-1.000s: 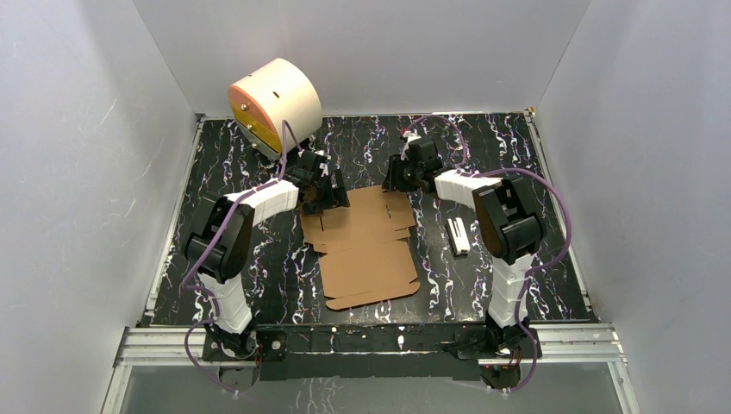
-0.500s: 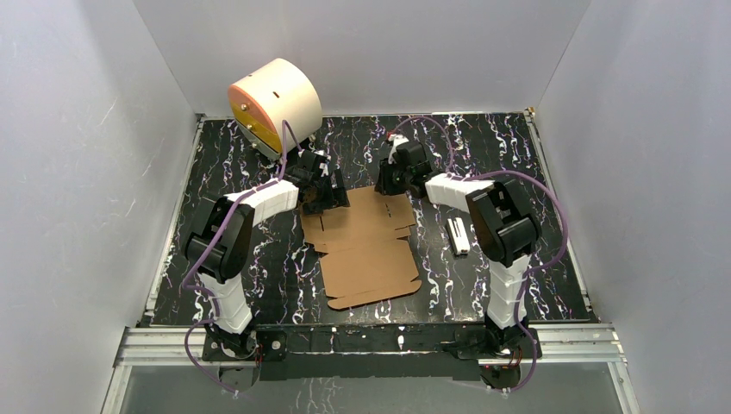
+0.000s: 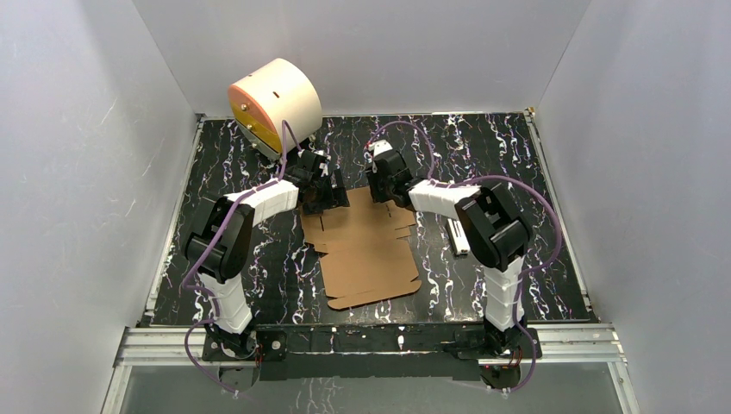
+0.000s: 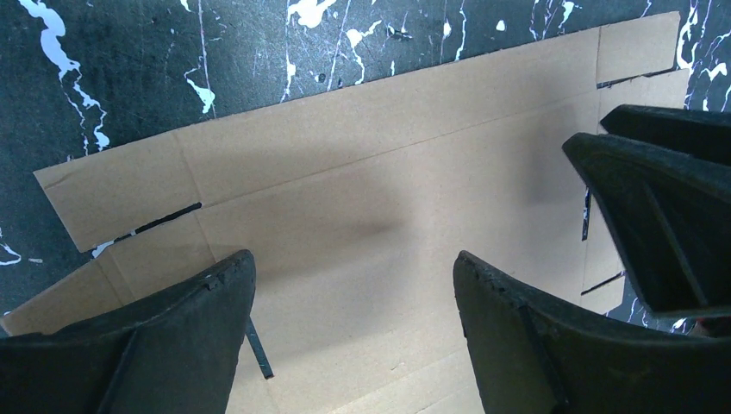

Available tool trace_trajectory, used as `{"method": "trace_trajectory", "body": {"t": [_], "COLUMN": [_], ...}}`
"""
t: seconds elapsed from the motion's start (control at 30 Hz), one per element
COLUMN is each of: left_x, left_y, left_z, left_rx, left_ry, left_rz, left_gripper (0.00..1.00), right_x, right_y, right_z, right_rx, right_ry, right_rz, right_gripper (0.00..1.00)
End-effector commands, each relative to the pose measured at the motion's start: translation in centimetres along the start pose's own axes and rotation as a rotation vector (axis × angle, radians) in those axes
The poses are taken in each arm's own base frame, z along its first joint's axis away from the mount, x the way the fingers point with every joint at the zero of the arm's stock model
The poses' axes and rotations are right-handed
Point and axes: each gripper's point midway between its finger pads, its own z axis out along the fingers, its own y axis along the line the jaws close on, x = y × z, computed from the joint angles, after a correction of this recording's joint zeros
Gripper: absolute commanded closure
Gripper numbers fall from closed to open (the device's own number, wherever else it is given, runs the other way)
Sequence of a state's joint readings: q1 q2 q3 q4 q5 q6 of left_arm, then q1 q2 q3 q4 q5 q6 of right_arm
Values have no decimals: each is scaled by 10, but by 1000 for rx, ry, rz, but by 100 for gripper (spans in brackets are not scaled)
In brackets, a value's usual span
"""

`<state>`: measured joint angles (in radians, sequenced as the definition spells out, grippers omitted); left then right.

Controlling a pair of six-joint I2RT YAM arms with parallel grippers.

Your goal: Fold the paper box

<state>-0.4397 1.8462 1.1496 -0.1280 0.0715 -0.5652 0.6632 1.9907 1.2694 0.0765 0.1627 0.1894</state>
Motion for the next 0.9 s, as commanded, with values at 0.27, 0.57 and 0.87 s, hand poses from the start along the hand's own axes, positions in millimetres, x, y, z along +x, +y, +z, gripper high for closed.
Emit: {"method": "trace_trajectory", "body": {"t": [0.27,0.57,0.87], "left_x": [25,29,31], "left_y": [9,8,8], "left_z": [10,12,14], "left_rx": [-10,1,4], "left_ry": [85,99,107], "left_rz": [-11,-14,-14], "left_gripper": [19,19,19], "right_x": [-44,-29,-14], "right_y": [-40,-53,-46], "right_z": [-16,9,18], "right_rx": [-154,-261,-339], "right_ry": [-72,-36,2], "right_rz": [264,393,429], "right_gripper": [57,57,68]}}
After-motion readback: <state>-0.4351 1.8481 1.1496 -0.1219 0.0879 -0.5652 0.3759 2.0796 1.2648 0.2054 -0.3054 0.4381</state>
